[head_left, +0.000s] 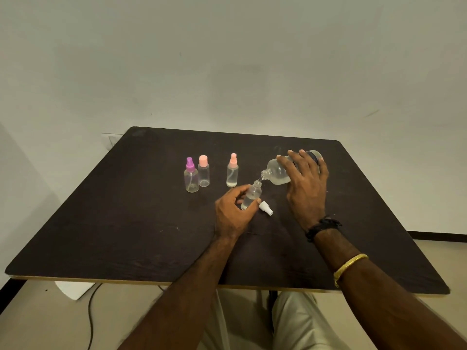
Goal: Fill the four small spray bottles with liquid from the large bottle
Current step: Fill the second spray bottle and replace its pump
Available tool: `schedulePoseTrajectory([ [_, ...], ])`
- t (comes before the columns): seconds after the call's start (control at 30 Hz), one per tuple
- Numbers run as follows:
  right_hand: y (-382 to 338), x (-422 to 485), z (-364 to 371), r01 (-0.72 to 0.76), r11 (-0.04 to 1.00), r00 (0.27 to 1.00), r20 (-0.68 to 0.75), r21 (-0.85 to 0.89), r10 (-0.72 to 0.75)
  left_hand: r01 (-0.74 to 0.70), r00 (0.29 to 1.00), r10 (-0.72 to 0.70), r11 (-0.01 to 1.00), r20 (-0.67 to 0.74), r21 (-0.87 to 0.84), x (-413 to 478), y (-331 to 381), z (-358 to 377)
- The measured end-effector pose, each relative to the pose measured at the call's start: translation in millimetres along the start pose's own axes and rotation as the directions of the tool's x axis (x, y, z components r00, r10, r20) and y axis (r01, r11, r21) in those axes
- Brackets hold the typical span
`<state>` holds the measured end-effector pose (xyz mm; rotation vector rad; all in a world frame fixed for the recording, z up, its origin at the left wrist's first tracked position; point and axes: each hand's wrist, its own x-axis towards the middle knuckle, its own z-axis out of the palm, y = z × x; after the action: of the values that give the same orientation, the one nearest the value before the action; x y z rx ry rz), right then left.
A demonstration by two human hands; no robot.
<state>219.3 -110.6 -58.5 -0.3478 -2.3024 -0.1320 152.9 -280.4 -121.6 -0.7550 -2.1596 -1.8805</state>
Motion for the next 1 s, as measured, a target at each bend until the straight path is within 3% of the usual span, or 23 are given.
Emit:
schedulePoseTrajectory([
  [1.0,-2.6,-4.5,-1.0,0.007,0.999,1.000,0.002,0.034,-0.007,-0.008,1.000,0.007,1.000,0.014,0.007,0.6,4.1,-1.5],
])
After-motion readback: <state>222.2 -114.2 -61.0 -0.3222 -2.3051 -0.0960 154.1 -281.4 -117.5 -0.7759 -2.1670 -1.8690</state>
